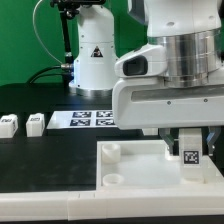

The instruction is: Assemble one leg

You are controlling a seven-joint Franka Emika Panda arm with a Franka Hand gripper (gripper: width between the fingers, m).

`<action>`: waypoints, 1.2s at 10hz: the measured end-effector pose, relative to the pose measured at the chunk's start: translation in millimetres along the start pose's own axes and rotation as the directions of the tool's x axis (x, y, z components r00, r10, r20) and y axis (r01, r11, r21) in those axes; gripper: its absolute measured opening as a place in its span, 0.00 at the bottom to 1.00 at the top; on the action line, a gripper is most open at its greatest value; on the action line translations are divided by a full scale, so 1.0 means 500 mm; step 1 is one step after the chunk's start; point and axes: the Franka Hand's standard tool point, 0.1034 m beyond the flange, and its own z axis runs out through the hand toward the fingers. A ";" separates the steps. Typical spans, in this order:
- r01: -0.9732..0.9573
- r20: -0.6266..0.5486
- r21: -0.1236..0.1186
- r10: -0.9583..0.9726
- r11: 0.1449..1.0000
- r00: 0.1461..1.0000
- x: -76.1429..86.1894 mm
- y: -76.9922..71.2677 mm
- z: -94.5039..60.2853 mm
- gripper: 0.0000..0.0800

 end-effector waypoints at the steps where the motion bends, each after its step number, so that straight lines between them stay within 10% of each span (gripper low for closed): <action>1: -0.057 0.000 0.000 0.057 0.998 0.998 0.000 0.000 0.000 0.36; 7: -0.914 0.096 0.019 0.910 0.405 0.404 -0.002 -0.012 0.002 0.36; 8: -0.913 0.095 0.019 0.908 0.408 0.408 -0.002 -0.012 0.002 0.36; 9: -0.907 0.095 0.021 0.902 0.420 0.420 -0.002 -0.013 0.002 0.56; 12: -0.661 0.067 0.039 0.658 0.750 0.750 0.002 -0.003 0.000 0.80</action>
Offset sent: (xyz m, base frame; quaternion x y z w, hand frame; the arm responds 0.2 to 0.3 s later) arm 0.0199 0.0127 0.0087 0.0609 -0.0076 0.5096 0.8582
